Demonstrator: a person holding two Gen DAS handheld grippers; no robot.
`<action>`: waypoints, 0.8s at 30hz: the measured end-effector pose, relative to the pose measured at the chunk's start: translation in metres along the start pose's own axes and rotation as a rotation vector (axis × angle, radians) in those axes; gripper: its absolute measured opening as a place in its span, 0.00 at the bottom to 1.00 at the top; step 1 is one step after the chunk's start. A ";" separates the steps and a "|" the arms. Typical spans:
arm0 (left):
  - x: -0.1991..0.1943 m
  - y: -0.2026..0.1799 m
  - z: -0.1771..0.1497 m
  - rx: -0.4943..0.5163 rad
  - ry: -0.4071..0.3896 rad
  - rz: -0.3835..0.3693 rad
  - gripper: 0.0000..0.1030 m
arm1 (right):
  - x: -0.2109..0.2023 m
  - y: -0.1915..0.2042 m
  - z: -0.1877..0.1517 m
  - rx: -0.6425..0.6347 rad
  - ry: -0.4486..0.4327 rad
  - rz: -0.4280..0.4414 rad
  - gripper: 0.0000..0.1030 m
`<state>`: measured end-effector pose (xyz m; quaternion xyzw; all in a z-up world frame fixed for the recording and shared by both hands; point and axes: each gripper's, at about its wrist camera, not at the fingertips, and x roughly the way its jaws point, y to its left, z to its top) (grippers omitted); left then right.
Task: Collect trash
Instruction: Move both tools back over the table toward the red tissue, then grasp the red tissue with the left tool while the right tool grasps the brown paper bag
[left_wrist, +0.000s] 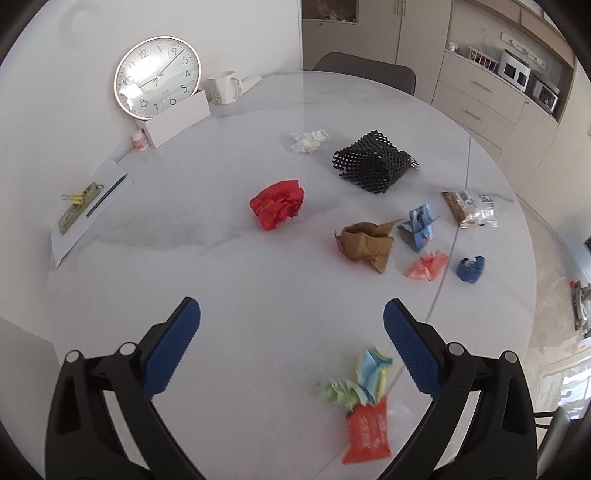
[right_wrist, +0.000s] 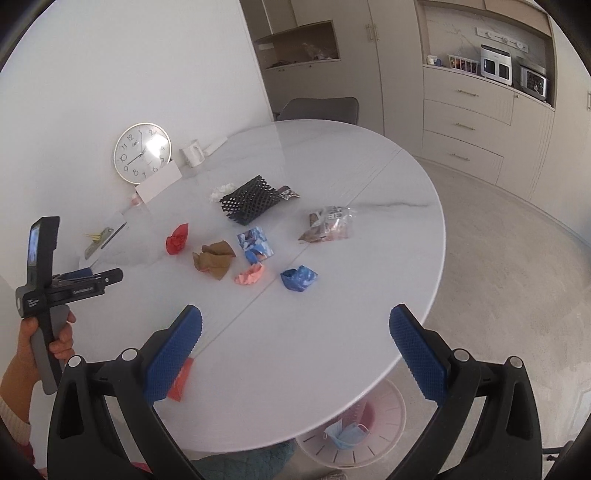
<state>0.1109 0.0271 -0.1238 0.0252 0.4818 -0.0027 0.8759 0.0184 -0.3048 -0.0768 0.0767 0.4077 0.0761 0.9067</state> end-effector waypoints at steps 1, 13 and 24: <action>0.015 0.005 0.010 0.020 0.004 -0.004 0.93 | 0.010 0.007 0.007 -0.006 0.009 0.007 0.98; 0.170 0.032 0.091 0.221 0.102 -0.036 0.93 | 0.126 0.067 0.053 -0.039 0.181 0.026 0.98; 0.212 0.036 0.104 0.167 0.141 -0.127 0.62 | 0.200 0.121 0.072 -0.372 0.268 0.152 0.98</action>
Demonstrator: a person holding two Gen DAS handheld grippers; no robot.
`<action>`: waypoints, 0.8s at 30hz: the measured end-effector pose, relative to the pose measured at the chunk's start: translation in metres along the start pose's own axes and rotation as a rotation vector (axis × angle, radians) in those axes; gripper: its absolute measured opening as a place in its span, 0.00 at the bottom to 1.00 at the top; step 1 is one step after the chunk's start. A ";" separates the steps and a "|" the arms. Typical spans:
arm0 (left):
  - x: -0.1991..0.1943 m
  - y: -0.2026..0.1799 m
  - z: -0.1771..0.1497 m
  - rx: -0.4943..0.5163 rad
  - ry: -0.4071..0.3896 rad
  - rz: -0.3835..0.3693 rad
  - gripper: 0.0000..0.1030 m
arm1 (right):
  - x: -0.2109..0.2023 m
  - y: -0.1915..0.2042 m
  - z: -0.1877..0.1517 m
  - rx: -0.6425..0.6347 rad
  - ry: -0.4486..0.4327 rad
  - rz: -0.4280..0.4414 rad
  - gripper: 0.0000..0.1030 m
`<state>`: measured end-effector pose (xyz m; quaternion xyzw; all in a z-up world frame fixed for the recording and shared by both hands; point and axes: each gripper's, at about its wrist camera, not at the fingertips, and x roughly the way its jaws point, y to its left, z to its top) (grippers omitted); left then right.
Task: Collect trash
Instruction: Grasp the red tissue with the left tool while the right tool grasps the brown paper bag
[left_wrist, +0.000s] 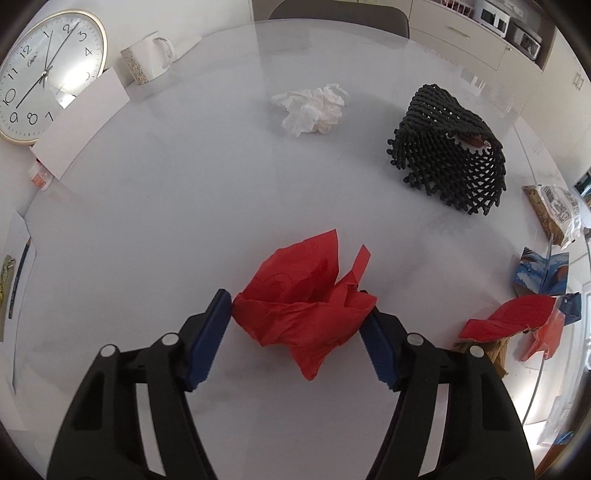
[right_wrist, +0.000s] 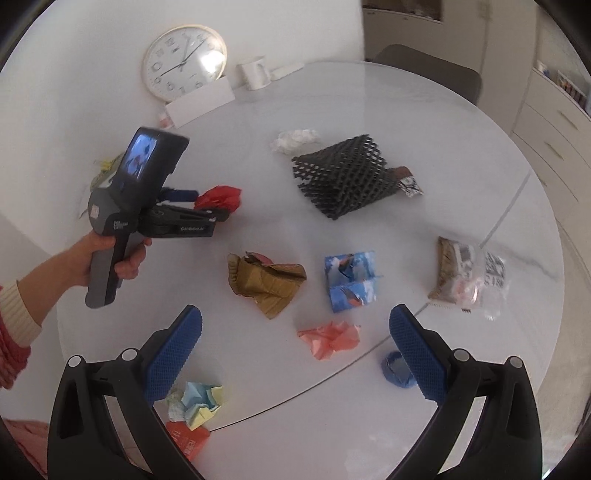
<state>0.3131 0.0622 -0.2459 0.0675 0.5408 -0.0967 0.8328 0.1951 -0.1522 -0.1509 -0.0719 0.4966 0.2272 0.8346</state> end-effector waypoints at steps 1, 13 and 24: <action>-0.001 0.002 0.000 -0.011 -0.005 -0.011 0.61 | 0.008 0.006 0.004 -0.063 0.009 0.012 0.98; -0.029 0.026 -0.007 -0.110 -0.058 -0.089 0.53 | 0.106 0.076 0.014 -0.772 0.118 -0.036 0.97; -0.066 0.041 -0.025 -0.184 -0.103 -0.100 0.53 | 0.146 0.061 0.035 -0.744 0.291 0.096 0.55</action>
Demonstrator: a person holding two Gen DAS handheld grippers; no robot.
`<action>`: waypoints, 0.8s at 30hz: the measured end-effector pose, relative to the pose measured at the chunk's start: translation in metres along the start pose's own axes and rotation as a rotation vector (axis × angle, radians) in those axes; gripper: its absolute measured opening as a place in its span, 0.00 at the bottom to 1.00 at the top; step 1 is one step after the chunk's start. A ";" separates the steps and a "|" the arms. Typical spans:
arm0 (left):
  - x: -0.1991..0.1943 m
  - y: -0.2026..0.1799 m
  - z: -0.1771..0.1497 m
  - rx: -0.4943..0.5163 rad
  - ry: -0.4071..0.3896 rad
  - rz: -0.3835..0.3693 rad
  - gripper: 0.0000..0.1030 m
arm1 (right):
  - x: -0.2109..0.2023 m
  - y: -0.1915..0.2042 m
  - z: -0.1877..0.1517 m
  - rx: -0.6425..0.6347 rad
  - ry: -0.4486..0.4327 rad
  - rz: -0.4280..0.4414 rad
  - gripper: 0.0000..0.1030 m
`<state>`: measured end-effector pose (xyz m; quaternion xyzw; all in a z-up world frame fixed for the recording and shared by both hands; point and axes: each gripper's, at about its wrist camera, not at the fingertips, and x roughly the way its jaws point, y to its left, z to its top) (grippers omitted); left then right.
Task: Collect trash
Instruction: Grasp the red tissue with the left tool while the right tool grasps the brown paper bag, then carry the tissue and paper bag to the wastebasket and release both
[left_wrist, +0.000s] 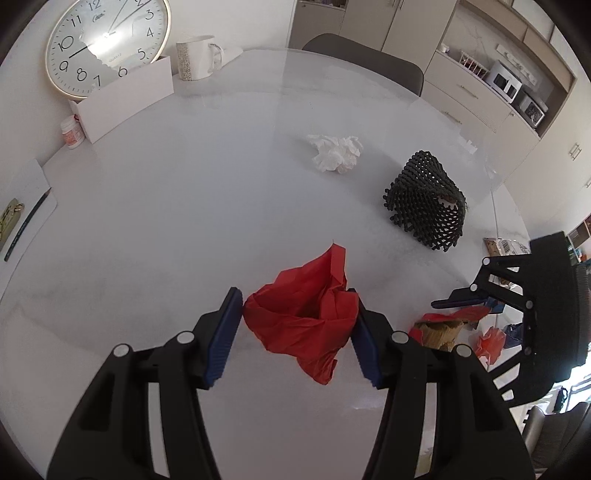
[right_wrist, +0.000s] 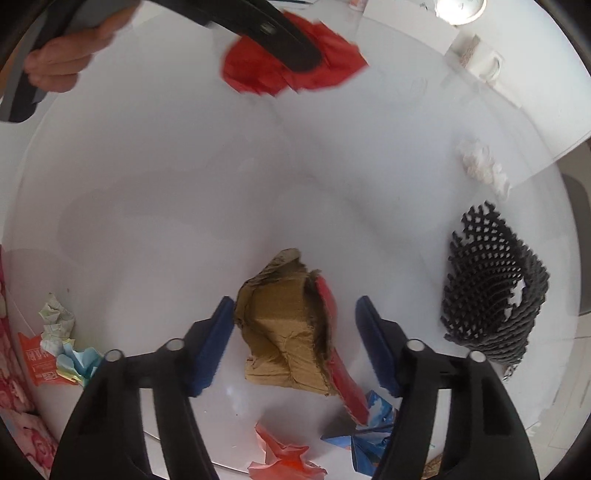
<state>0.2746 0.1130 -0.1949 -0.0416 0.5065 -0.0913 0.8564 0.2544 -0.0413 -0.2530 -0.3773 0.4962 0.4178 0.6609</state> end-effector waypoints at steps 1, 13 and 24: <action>-0.004 0.001 -0.002 -0.003 -0.004 0.003 0.53 | 0.000 -0.003 0.000 0.014 -0.005 0.009 0.55; -0.051 -0.029 -0.025 0.027 -0.019 -0.036 0.53 | -0.067 -0.023 -0.037 0.455 -0.222 0.122 0.53; -0.115 -0.195 -0.092 0.272 0.008 -0.240 0.53 | -0.183 0.022 -0.232 0.929 -0.412 0.031 0.53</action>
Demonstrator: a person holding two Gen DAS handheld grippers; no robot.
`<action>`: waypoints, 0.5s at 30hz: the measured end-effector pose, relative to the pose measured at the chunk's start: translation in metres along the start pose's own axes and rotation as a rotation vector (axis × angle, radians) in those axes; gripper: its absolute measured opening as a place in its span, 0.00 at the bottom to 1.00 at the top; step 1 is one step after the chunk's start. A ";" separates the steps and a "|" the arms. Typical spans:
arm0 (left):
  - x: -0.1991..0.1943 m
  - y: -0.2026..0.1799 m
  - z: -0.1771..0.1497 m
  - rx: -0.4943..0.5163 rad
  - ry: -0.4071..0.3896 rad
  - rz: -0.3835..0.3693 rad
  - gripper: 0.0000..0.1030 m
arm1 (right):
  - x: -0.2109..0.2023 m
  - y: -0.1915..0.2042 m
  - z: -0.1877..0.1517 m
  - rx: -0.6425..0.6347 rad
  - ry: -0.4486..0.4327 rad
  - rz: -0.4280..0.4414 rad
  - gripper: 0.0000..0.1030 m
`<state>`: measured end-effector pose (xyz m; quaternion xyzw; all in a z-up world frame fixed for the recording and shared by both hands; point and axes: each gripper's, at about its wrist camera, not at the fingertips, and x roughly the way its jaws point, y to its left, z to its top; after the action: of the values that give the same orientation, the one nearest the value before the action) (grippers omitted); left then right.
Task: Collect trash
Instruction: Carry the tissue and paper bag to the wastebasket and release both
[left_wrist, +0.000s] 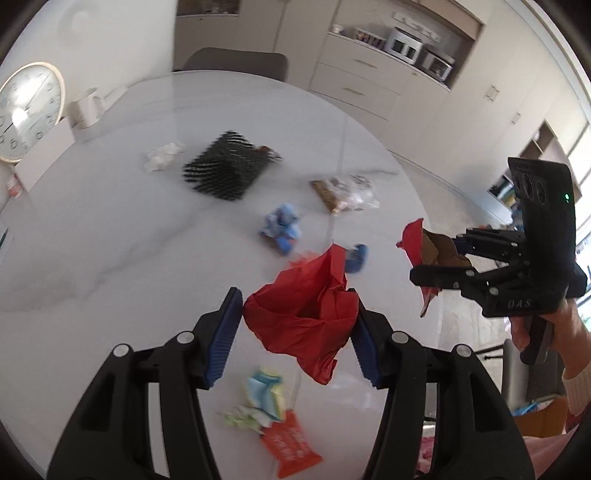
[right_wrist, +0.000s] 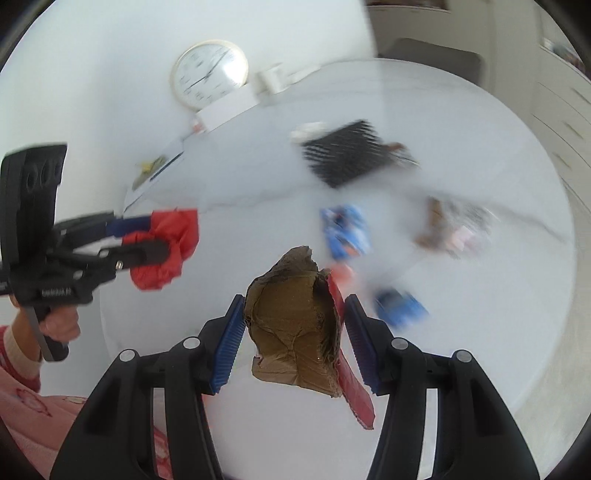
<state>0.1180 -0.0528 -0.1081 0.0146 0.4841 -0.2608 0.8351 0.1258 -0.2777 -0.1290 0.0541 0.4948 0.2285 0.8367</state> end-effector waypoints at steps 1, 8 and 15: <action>0.002 -0.024 -0.005 0.031 0.009 -0.016 0.53 | -0.016 -0.012 -0.013 0.023 -0.007 -0.019 0.53; 0.029 -0.186 -0.059 0.141 0.084 -0.066 0.53 | -0.100 -0.090 -0.108 0.074 -0.028 -0.068 0.53; 0.091 -0.292 -0.115 0.175 0.150 0.054 0.54 | -0.132 -0.134 -0.163 0.071 -0.029 -0.019 0.54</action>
<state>-0.0694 -0.3118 -0.1766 0.1201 0.5201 -0.2776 0.7987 -0.0225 -0.4768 -0.1471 0.0826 0.4907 0.2021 0.8435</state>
